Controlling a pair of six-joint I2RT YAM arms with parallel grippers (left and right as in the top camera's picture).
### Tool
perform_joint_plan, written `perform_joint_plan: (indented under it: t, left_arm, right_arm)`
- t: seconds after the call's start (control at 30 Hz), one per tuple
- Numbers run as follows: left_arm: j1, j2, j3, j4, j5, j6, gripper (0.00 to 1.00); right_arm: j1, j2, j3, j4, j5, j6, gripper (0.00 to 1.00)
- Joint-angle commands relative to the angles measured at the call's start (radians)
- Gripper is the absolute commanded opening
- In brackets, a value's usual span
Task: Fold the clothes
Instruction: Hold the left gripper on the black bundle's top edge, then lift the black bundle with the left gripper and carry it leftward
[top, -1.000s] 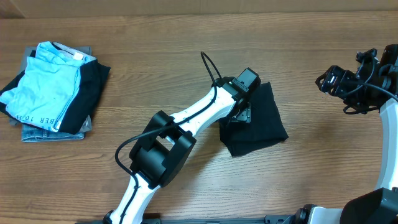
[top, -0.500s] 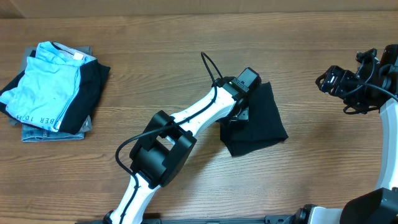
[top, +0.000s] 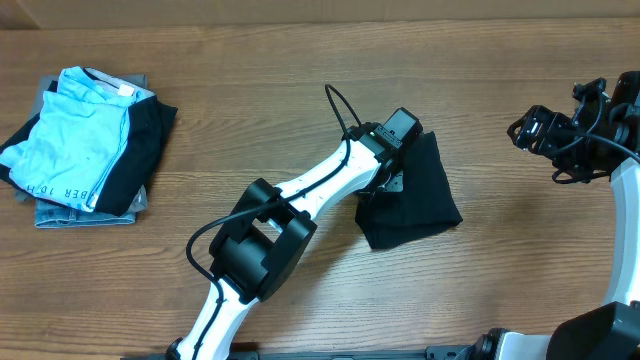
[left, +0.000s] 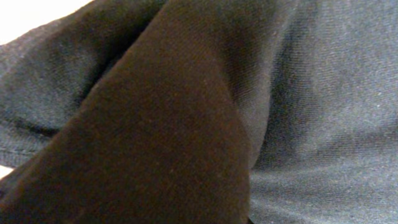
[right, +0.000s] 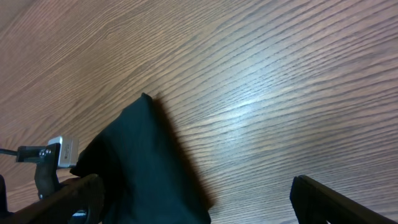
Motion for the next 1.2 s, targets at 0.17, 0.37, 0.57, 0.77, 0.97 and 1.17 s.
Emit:
perform_joint_plan:
  t: [0.17,0.37,0.57,0.77,0.97,1.17]
  left_arm:
    - [0.018,-0.036,0.01,-0.005,-0.164,0.146,0.04]
    - [0.017,-0.19,0.013,0.024,-0.193,0.271,0.04]
    - [0.021,-0.265,0.013,0.023,-0.194,0.286,0.04]
    - [0.049,-0.292,0.013,0.017,-0.195,0.273,0.04]
    - [0.142,-0.331,0.013,0.002,-0.193,0.216,0.04]
    - [0.294,-0.414,0.013,0.02,-0.113,0.263,0.04]
  right_arm:
    - [0.001,-0.002,0.01,0.005,0.006,0.005,1.0]
    - [0.001,-0.002,0.01,0.005,0.006,0.005,1.0]
    - [0.001,-0.002,0.01,0.005,0.006,0.005,1.0]
    - [0.001,-0.002,0.01,0.005,0.006,0.005,1.0]
    - [0.001,-0.002,0.01,0.005,0.006,0.004,1.0]
    - [0.001,-0.002,0.01,0.005,0.006,0.005,1.0]
